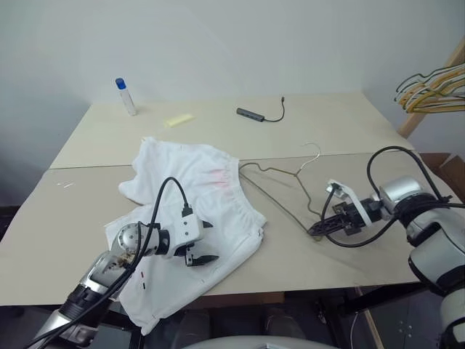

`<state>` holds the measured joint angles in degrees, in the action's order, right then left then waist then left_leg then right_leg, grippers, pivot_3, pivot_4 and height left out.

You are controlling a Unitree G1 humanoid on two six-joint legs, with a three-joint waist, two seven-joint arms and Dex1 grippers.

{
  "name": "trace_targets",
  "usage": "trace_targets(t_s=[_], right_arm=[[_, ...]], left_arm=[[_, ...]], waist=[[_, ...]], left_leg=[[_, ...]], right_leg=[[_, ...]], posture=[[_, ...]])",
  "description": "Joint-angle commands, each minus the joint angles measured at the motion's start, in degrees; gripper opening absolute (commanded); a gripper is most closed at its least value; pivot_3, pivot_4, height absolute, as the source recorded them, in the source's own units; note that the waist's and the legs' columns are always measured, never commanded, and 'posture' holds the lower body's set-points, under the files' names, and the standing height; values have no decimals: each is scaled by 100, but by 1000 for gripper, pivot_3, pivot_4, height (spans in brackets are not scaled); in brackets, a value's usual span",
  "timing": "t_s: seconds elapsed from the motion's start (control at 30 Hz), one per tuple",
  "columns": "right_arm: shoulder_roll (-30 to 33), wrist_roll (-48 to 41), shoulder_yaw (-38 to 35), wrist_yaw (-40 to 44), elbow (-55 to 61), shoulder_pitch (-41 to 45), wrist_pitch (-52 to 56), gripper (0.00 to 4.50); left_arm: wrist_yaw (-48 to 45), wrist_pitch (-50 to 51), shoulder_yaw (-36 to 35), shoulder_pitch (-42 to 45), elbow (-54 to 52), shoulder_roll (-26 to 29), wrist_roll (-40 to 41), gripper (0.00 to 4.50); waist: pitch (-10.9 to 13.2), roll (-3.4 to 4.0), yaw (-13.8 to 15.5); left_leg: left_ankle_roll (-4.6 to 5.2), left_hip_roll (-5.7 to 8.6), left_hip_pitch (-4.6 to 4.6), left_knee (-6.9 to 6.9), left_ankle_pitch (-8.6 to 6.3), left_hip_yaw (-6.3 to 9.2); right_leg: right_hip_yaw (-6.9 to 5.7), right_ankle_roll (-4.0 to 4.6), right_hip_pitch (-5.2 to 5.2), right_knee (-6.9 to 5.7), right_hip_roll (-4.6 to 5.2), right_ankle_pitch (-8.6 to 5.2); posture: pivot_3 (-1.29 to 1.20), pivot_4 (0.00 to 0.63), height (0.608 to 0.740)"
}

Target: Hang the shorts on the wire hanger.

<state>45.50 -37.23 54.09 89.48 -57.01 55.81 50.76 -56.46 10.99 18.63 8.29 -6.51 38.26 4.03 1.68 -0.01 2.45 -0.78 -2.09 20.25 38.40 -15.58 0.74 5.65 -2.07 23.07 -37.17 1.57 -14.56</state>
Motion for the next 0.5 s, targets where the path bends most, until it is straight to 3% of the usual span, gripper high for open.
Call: trace_targets(t_s=[0.03, 0.37, 0.5], right_arm=[[125, -190, 26, 302, 202, 154, 35, 0], [380, -967, 411, 302, 909, 387, 148, 0], [95, -926, 831, 302, 795, 664, 234, 0]], left_arm=[[25, 71, 230, -96, 190, 17, -312, 4473], [46, 46, 237, -134, 189, 24, -354, 4473], [62, 39, 255, -136, 196, 10, -381, 4473]], waist=[[0, 0, 2], [-1, 2, 1], [-3, 5, 1]], left_leg=[[0, 0, 0, 0, 0, 0], [1, 0, -1, 0, 0, 0], [1, -1, -1, 0, -1, 0]], right_leg=[[0, 0, 0, 0, 0, 0], [0, 0, 0, 2, 0, 0], [0, 0, 1, 2, -1, -1]], posture=[[132, 0, 740], [138, 0, 740], [142, 0, 740]])
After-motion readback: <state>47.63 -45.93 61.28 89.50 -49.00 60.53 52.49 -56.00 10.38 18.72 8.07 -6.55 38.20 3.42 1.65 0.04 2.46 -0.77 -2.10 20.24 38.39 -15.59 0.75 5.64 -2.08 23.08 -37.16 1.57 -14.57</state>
